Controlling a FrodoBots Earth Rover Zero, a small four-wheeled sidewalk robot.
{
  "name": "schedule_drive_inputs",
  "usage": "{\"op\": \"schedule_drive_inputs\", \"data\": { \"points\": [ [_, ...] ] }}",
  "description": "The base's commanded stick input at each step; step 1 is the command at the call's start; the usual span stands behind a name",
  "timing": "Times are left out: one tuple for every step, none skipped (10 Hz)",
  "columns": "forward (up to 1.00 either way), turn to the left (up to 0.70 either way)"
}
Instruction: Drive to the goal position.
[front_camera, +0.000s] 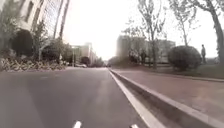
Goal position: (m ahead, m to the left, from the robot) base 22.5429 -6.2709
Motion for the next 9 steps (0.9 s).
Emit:
{"op": "schedule_drive_inputs", "data": {
  "points": [
    [1.00,0.00],
    [1.00,0.00],
    [1.00,0.00],
    [1.00,0.00],
    [1.00,0.00],
    [1.00,0.00],
    [1.00,0.00],
    [1.00,0.00],
    [1.00,0.00]
  ]
}}
